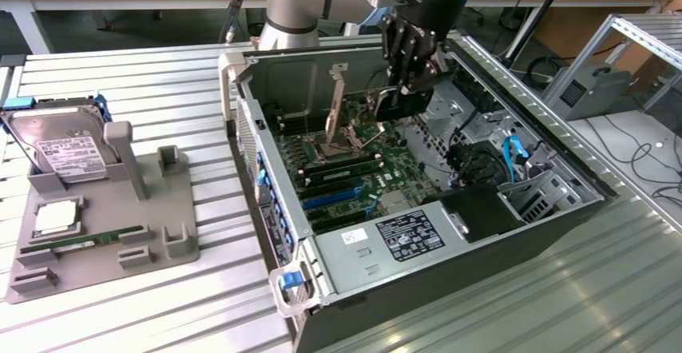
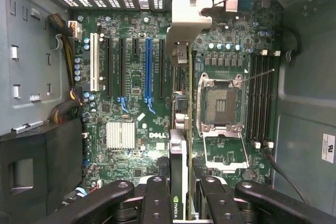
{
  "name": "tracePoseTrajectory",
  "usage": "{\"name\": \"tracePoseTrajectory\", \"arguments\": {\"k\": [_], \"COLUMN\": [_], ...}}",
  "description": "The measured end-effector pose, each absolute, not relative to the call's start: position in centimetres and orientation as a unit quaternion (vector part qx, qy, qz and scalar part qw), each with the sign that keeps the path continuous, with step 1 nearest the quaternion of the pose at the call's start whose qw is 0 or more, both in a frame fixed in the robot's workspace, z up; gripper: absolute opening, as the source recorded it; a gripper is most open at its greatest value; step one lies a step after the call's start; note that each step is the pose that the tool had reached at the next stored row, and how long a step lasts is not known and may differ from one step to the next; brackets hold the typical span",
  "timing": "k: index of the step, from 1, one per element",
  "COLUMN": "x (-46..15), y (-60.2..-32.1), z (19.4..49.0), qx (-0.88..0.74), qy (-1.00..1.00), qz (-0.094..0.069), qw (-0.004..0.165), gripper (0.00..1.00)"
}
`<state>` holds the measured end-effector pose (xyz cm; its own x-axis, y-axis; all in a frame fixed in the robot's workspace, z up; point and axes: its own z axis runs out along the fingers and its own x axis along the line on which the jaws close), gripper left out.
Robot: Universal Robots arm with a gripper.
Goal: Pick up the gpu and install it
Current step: 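Insert the gpu into the slot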
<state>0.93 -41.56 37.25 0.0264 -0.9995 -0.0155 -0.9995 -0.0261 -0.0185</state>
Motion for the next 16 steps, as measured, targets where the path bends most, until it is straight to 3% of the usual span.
{"name": "tracePoseTrajectory", "arguments": {"k": [16], "x": [0.93], "y": [-41.62], "z": [36.27], "qx": [-0.716], "qy": [0.698], "qz": [-0.001], "qw": [0.012], "gripper": [0.27]}}
